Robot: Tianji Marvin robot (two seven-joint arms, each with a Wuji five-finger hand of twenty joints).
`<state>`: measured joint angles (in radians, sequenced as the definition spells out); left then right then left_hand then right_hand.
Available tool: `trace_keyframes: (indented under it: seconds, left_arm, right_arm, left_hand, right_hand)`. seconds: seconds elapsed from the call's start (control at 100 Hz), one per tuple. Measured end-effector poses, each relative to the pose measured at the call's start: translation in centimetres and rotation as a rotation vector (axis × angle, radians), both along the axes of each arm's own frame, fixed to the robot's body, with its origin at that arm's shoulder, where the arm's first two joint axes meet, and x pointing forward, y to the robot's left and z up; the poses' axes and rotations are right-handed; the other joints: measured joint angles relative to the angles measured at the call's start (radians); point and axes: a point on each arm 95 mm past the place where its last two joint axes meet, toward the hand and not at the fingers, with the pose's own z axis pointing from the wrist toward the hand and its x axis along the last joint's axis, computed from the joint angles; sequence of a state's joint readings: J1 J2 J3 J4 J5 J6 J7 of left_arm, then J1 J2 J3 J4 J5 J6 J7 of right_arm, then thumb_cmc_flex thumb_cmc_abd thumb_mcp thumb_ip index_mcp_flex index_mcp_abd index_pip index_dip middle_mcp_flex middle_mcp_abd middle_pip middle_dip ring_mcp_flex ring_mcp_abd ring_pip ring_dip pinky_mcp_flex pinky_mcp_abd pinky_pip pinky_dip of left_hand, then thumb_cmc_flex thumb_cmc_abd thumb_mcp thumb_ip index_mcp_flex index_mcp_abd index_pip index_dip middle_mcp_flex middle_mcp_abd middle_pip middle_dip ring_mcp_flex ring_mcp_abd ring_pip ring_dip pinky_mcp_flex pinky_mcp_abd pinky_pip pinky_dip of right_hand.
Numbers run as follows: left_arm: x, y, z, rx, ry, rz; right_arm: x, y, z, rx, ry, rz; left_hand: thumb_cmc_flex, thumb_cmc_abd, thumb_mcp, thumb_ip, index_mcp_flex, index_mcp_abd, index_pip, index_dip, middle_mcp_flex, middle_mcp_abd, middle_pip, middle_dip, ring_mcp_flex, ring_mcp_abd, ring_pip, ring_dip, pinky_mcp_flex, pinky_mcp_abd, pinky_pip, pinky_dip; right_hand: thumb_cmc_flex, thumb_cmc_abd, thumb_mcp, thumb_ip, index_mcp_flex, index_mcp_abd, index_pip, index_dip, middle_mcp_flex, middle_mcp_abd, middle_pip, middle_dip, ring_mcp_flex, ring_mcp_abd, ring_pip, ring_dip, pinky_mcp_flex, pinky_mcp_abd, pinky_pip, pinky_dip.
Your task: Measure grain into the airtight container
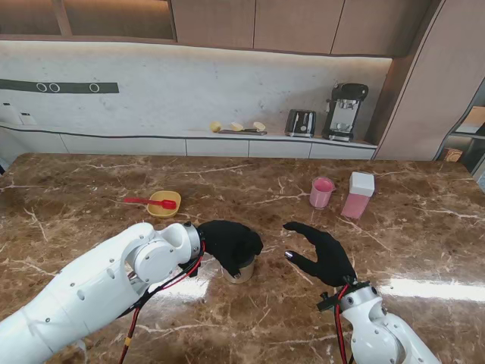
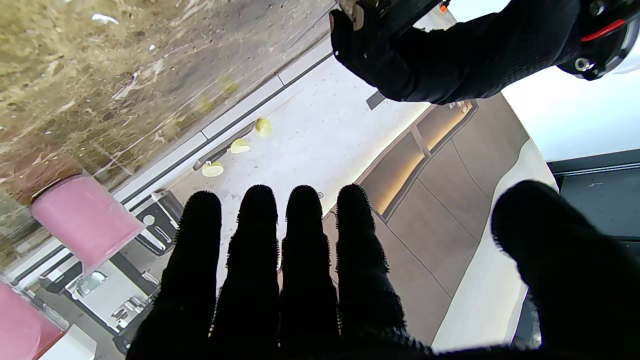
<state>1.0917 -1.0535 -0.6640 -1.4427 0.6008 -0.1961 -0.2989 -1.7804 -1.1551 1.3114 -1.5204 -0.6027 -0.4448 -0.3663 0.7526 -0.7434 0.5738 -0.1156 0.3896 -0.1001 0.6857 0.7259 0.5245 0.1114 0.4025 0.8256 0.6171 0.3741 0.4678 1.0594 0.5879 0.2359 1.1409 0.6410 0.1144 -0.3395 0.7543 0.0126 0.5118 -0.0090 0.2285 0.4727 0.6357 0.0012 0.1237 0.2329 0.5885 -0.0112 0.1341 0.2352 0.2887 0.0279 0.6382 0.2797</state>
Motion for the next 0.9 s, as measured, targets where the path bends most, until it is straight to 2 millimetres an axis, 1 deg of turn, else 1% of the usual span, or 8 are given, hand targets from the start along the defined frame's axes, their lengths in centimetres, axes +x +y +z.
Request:
trace_keyframes:
  seconds: [0.08,0.15,0.3,0.41,0.46,0.67,0.79,0.9]
  left_arm:
    - [0.0,-0.1,0.0,-0.002,-0.001,-0.009]
    - [0.0,-0.1,-0.1,-0.002,-0.004,-0.019]
    - [-0.1,-0.1,-0.3,0.006,-0.010,-0.029]
    - [0.0,0.0,-0.4,0.003,-0.003,-0.034]
    - [0.0,0.2,-0.4,-0.002,0.001,-0.031]
    - [0.1,1.3,-0.2,-0.061,0.025,0.015]
    - [-0.1,2.6,0.3,-0.142,0.043,0.067]
    - [-0.7,4.0,0.5,-0.208,0.054,0.123]
  right_arm:
    - [0.0,0.0,0.0,0.001,0.000,0.000]
    - [0.0,0.0,0.0,0.003,0.000,-0.001]
    - [0.0,0.0,-0.1,0.005,0.001,-0.003]
    - [-0.1,-0.1,-0.1,0.006,0.002,-0.004]
    - [-0.1,-0.1,-0.1,0.006,0.003,-0.005]
    - [-0.1,-0.1,-0.2,0.005,0.005,-0.004]
    - [-0.1,0.0,-0.2,-0.001,0.007,0.000]
    - [-0.1,0.2,0.2,-0.051,0.024,-0.021]
  left_hand:
    - [-0.003,0.000,0.000,-0.009,0.004,0.001,0.000,-0.016,0.000,0.000,0.020,-0.081,-0.006,0.000,0.013,-0.036,-0.009,0.000,0.000,0.001]
    - [-0.056,0.016,0.015,-0.013,0.004,0.008,-0.002,-0.017,-0.002,-0.003,0.044,-0.106,-0.018,-0.001,0.052,-0.048,-0.027,0.000,0.000,0.001]
    - [-0.147,0.090,0.023,-0.016,0.004,0.045,-0.051,-0.049,-0.014,-0.017,0.055,-0.147,-0.066,-0.044,0.076,-0.093,-0.116,-0.021,-0.043,-0.002]
    - [-0.150,0.172,-0.092,-0.001,-0.019,0.098,-0.098,-0.114,-0.045,-0.020,0.039,-0.211,-0.136,-0.139,0.019,-0.217,-0.242,-0.064,-0.147,-0.090]
    - [-0.149,0.213,-0.159,0.018,-0.024,0.119,-0.136,-0.150,-0.072,-0.027,0.017,-0.241,-0.177,-0.160,-0.036,-0.275,-0.304,-0.069,-0.183,-0.144]
    - [-0.144,0.298,-0.453,0.052,-0.111,0.156,-0.312,-0.276,-0.188,-0.037,-0.094,-0.364,-0.290,-0.187,-0.186,-0.461,-0.511,-0.067,-0.350,-0.238]
    - [-0.129,0.313,-0.519,0.052,-0.120,0.186,-0.417,-0.355,-0.245,-0.043,-0.150,-0.423,-0.358,-0.212,-0.262,-0.546,-0.585,-0.098,-0.426,-0.277]
    - [-0.118,0.315,-0.537,0.052,-0.117,0.219,-0.501,-0.443,-0.262,-0.043,-0.177,-0.460,-0.381,-0.235,-0.299,-0.604,-0.598,-0.135,-0.450,-0.287]
  right_hand:
    - [0.000,0.000,0.000,0.000,0.000,0.000,0.000,0.000,0.000,0.000,0.000,0.000,0.000,0.000,0.000,0.000,0.000,0.000,0.000,0.000]
    - [0.000,0.000,0.000,0.000,0.000,0.000,0.000,0.000,0.000,0.000,0.000,0.000,0.000,0.000,0.000,0.000,0.000,0.000,0.000,0.000]
    - [0.000,0.000,0.000,0.000,0.000,0.000,0.000,0.000,0.000,0.000,0.000,0.000,0.000,0.000,0.000,0.000,0.000,0.000,0.000,0.000]
    - [0.000,0.000,0.000,0.000,0.000,0.000,0.000,0.000,0.000,0.000,0.000,0.000,0.000,0.001,0.000,0.000,0.000,0.000,0.000,0.000]
    - [0.000,0.000,0.000,0.000,0.000,0.000,0.000,0.000,0.000,0.000,0.000,0.000,0.000,0.002,0.000,0.000,0.000,0.000,0.000,0.000]
    - [0.000,0.000,0.000,0.000,0.000,0.000,0.000,0.000,0.000,0.000,0.000,0.000,0.000,0.003,0.000,0.000,0.000,0.000,0.000,0.000]
    - [0.000,0.000,0.000,0.000,0.000,0.000,0.000,0.000,0.000,0.000,0.000,0.000,0.000,0.003,0.000,0.000,0.000,0.000,0.000,0.000]
    - [0.004,-0.024,0.004,0.000,0.000,0.000,0.000,0.000,0.000,0.000,0.000,0.000,0.000,0.004,0.000,0.000,0.003,0.000,0.000,0.008]
